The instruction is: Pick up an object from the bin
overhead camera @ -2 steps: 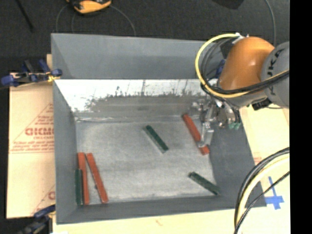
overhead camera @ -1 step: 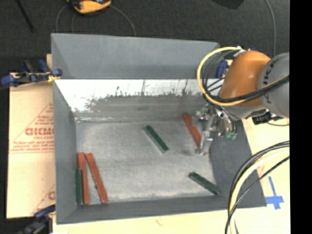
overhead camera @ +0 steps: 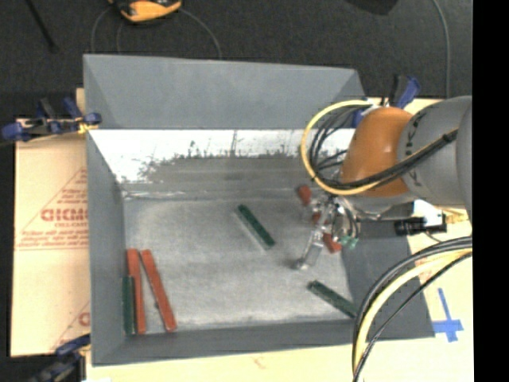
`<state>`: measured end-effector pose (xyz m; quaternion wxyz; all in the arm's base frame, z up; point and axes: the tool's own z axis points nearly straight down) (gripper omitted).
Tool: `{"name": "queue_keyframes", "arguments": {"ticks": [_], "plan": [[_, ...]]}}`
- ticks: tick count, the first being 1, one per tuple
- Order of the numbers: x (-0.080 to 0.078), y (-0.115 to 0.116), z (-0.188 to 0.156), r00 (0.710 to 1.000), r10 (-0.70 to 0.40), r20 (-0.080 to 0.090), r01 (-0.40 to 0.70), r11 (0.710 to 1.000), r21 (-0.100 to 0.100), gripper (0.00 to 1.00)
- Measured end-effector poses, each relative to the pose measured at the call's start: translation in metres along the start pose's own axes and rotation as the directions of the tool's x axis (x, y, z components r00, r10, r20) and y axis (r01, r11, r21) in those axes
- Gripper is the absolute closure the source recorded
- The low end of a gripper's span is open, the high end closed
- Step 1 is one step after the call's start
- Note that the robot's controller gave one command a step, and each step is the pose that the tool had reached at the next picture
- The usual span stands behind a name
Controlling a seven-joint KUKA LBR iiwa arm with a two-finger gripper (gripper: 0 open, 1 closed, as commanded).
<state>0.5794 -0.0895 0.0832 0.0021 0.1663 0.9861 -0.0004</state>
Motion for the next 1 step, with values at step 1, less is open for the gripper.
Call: {"name": "queue_keyframes", "arguments": {"ticks": [1], "plan": [[-0.0452,-0.0067,0.0048,0.997,0.074,-0.004,-0.074,0.997,-0.002,0.0]]}}
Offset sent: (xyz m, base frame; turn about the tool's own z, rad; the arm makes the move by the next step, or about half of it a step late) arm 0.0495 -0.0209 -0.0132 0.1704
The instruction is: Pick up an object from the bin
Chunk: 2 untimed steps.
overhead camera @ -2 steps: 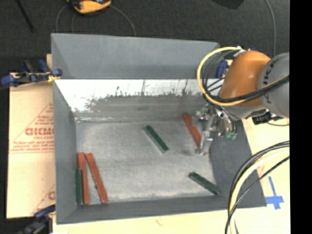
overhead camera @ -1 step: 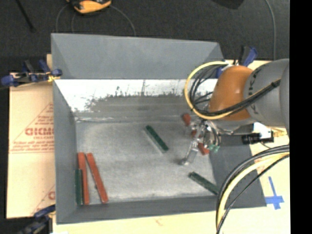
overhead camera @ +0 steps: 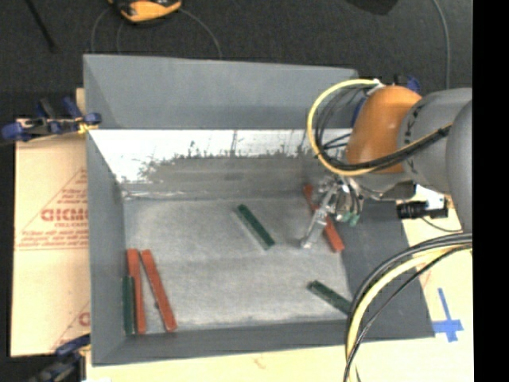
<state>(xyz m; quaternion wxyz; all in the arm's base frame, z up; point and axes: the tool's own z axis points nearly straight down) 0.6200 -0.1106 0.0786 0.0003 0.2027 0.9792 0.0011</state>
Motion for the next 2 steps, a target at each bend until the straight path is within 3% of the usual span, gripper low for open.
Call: {"name": "queue_keyframes", "arguments": {"ticks": [1,2], "plan": [[-0.0131,0.0038,0.003,0.996,0.092,0.017,-0.092,0.996,-0.003,1.0],[-0.013,0.0039,0.0031,0.996,0.091,0.016,-0.091,0.996,-0.002,1.0]]}}
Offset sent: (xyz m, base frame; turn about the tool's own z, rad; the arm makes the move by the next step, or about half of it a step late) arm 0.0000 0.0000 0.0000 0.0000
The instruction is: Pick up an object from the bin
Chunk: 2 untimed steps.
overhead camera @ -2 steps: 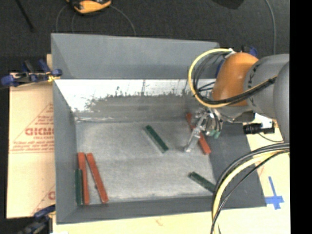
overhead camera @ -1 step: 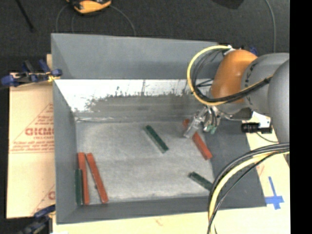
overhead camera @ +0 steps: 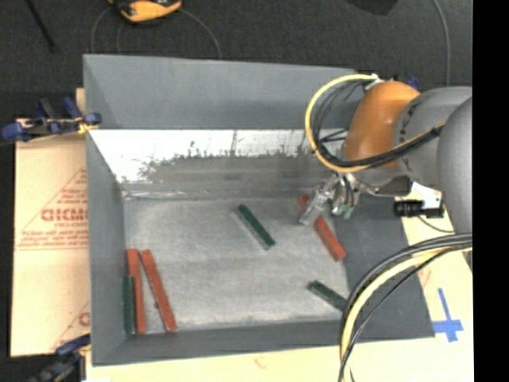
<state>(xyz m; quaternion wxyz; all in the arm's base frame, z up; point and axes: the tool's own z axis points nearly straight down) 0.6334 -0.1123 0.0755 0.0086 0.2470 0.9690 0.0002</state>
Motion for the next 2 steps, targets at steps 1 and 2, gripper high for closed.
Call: {"name": "queue_keyframes", "arguments": {"ticks": [1,2], "plan": [[-0.0217,-0.0103,-0.1804,1.0,-0.006,-0.002,0.006,1.0,0.001,1.0],[-0.02,-0.011,-0.1753,1.0,-0.007,-0.011,0.007,1.0,0.004,1.0]]}}
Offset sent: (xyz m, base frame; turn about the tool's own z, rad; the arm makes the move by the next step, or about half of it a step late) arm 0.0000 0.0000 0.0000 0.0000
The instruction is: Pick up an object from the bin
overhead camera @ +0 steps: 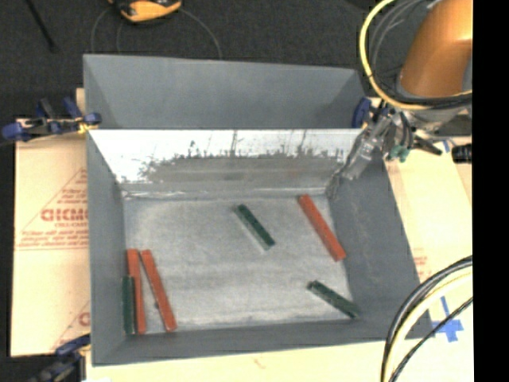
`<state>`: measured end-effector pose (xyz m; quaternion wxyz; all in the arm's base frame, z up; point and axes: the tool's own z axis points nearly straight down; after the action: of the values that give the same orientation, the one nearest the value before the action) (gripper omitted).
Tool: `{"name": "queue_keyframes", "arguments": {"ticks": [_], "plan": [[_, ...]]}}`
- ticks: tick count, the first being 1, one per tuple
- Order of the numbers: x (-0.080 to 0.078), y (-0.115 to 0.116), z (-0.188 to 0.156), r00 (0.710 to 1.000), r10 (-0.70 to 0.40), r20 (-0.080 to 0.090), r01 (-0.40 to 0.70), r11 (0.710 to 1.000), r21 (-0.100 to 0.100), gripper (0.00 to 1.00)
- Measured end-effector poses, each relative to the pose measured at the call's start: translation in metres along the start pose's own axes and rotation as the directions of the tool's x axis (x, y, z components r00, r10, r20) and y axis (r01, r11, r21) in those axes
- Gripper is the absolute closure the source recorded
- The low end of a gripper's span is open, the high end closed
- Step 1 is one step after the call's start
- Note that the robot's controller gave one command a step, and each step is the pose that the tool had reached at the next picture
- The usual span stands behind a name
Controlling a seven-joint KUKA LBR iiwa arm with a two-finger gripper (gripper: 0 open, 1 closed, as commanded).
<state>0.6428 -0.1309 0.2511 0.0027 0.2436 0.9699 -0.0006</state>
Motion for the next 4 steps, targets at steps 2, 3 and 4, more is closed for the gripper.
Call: {"name": "queue_keyframes", "arguments": {"ticks": [2,3,4], "plan": [[0.017,-0.004,0.051,1.0,0.015,0.0,-0.015,1.0,0.001,0.0],[0.057,-0.026,0.113,1.0,0.018,0.003,-0.018,1.0,0.0,0.0],[0.05,-0.045,0.13,0.993,0.121,-0.012,-0.121,0.993,0.004,0.0]]}}
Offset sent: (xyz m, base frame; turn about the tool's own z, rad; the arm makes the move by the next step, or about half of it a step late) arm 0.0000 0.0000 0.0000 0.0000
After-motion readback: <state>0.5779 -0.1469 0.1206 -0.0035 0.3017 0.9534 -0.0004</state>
